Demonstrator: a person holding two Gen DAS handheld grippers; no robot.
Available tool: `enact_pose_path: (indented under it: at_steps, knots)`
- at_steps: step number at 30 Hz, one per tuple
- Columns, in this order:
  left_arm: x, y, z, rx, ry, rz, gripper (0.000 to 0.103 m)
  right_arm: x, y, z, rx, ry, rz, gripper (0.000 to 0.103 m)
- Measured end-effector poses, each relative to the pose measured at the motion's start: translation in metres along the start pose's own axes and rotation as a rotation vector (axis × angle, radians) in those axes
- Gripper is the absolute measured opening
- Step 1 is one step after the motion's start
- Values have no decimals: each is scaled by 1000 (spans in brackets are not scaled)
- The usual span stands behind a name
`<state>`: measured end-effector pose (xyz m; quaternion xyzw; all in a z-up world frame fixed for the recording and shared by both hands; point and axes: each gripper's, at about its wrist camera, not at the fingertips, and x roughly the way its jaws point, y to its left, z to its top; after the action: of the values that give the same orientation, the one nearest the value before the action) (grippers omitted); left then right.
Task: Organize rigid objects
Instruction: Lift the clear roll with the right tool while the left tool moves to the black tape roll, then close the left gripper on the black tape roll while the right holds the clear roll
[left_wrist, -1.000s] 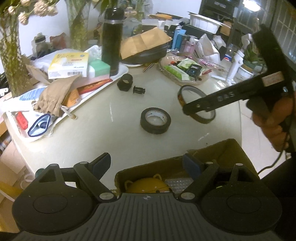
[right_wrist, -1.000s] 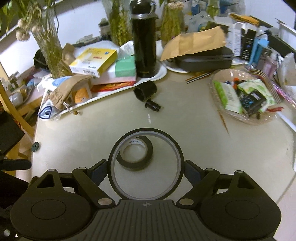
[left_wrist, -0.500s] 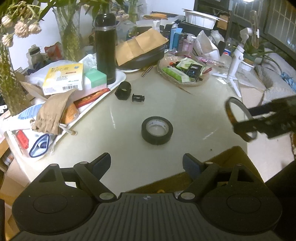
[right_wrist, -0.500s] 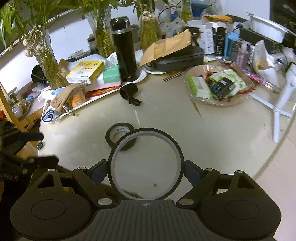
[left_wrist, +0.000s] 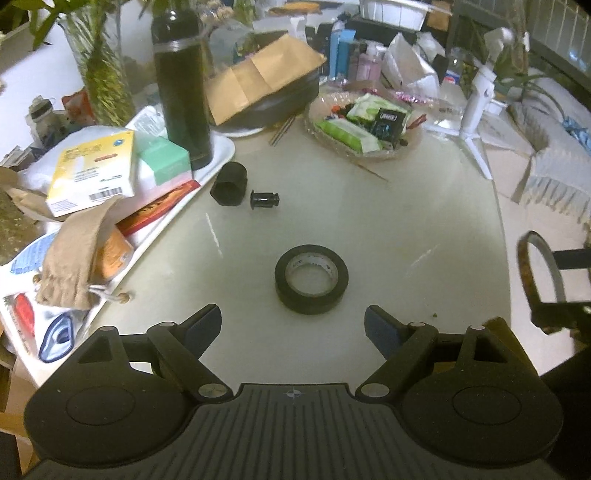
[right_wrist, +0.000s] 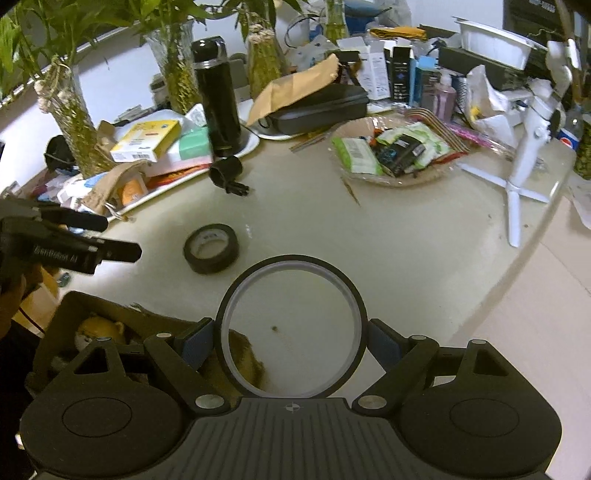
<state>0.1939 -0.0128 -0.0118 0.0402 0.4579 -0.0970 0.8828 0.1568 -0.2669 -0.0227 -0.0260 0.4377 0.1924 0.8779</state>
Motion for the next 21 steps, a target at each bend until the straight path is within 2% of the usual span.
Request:
enact_pose_path:
  at_steps: [14,21]
  knots:
    - [72,-8,30,-4,125,-17,86,2,-9,-2,44,-3,16,89]
    - [107,-10,38,-37,194,-22,86,4,-14,-3,64,-3,30,89]
